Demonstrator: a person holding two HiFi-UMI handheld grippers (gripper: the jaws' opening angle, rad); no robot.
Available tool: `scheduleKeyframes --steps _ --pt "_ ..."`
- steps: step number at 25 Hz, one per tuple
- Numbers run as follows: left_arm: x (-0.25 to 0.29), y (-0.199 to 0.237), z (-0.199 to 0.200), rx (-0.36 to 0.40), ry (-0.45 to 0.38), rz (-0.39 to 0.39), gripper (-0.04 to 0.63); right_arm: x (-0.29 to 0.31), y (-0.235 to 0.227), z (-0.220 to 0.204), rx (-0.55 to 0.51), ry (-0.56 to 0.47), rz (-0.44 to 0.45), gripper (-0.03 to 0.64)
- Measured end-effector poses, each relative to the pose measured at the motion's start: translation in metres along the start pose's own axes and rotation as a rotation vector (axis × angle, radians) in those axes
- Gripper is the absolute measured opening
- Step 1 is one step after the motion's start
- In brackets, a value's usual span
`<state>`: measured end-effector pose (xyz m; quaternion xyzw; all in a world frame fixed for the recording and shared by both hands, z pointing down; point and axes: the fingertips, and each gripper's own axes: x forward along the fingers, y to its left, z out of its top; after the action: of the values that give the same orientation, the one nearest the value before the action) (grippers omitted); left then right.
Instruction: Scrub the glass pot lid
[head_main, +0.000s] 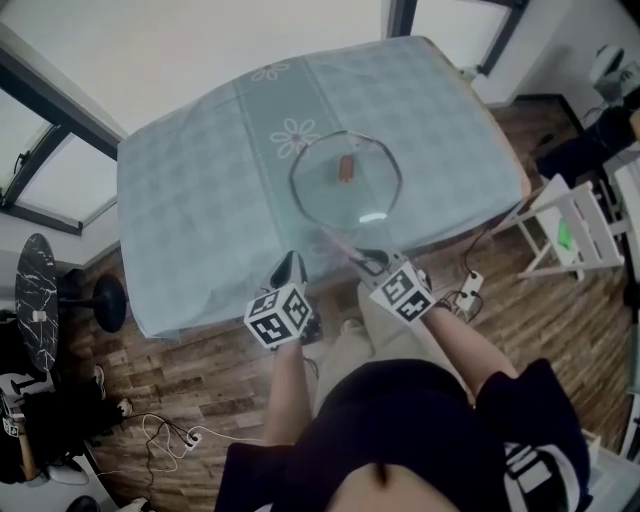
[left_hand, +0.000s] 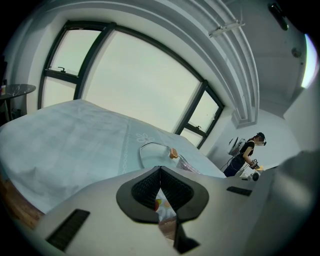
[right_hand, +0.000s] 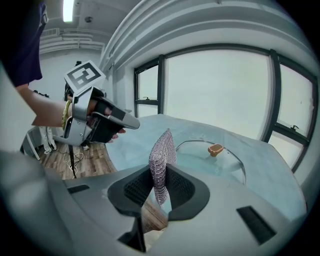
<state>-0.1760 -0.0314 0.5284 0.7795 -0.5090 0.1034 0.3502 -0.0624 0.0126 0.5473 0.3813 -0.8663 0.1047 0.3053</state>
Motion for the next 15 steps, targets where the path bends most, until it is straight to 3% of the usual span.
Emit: scheduleKeyframes --steps 15 --pt "0.032 -0.007 0.023 -0.020 -0.009 -0.016 0.000 -0.003 -0.078 0.060 0.037 -0.096 -0.049 0.078"
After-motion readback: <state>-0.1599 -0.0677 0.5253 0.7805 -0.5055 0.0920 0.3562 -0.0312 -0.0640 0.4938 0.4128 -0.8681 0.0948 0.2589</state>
